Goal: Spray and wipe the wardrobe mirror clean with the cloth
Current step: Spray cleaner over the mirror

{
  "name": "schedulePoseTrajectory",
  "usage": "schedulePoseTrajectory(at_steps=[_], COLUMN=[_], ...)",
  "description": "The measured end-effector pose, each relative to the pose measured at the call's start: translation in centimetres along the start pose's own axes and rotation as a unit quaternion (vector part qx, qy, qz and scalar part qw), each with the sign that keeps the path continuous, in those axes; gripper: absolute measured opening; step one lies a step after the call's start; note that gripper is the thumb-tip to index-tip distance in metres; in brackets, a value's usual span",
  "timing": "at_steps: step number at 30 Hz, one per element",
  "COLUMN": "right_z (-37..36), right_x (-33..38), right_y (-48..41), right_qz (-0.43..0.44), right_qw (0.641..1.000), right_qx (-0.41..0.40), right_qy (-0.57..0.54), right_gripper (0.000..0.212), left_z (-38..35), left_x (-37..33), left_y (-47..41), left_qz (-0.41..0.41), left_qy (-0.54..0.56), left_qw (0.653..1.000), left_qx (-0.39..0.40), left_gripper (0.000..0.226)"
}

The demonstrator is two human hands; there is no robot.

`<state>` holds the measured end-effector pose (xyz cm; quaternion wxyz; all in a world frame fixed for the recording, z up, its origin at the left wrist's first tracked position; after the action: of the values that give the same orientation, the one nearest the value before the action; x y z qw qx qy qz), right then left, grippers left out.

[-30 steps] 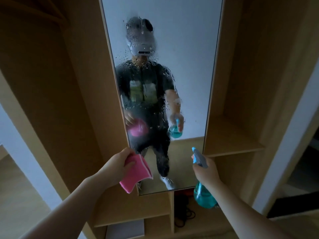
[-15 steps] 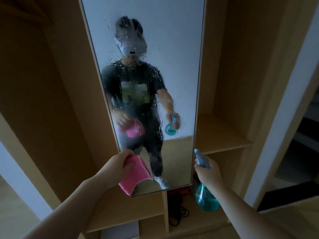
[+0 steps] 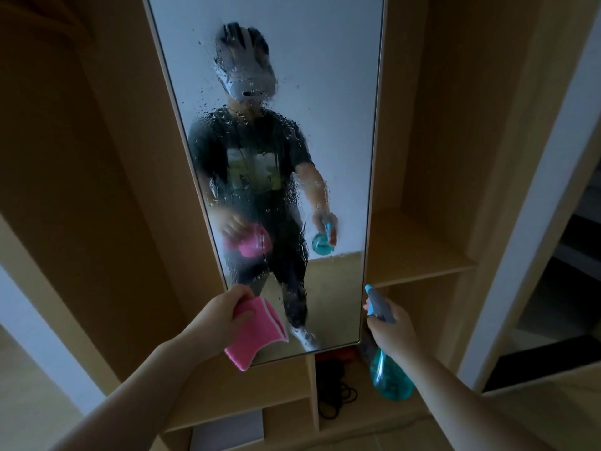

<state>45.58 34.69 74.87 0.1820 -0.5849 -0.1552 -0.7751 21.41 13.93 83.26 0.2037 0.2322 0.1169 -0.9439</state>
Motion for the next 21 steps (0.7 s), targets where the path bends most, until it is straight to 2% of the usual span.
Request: schedulePoseTrajectory(at_steps=[9, 11, 21], right_z=[-0.3, -1.7, -1.8], right_x=[-2.7, -8.4, -9.0], right_y=[0.6, 0.4, -0.4], right_qz=[-0.042, -0.113, -0.115], right_qw=[0.999, 0.991, 0.991], right_qx=[0.004, 0.035, 0.021], right_qy=[0.024, 0.058, 0.057], right_gripper=[0.029, 0.030, 0.024], left_z=[-2.1, -6.6, -6.0], left_x=[0.4, 2.5, 2.2], left_y=[1.1, 1.4, 0.4], left_qz=[0.008, 0.048, 0.054], left_qy=[0.015, 0.014, 0.012], left_qw=[1.000, 0.996, 0.998], left_qx=[0.019, 0.078, 0.041], left_gripper=[0.017, 0.016, 0.016])
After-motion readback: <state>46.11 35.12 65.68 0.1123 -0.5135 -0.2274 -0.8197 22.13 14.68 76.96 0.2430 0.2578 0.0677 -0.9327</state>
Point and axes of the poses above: each hand's wrist, its own y-axis away from the middle knuckle, its own z-axis out of the back of the hand, x = y × z, the point moved 9 cm from there along -y, towards the middle knuckle, and after that the axes turned 1 degree about -y, right-handed, at the moved point
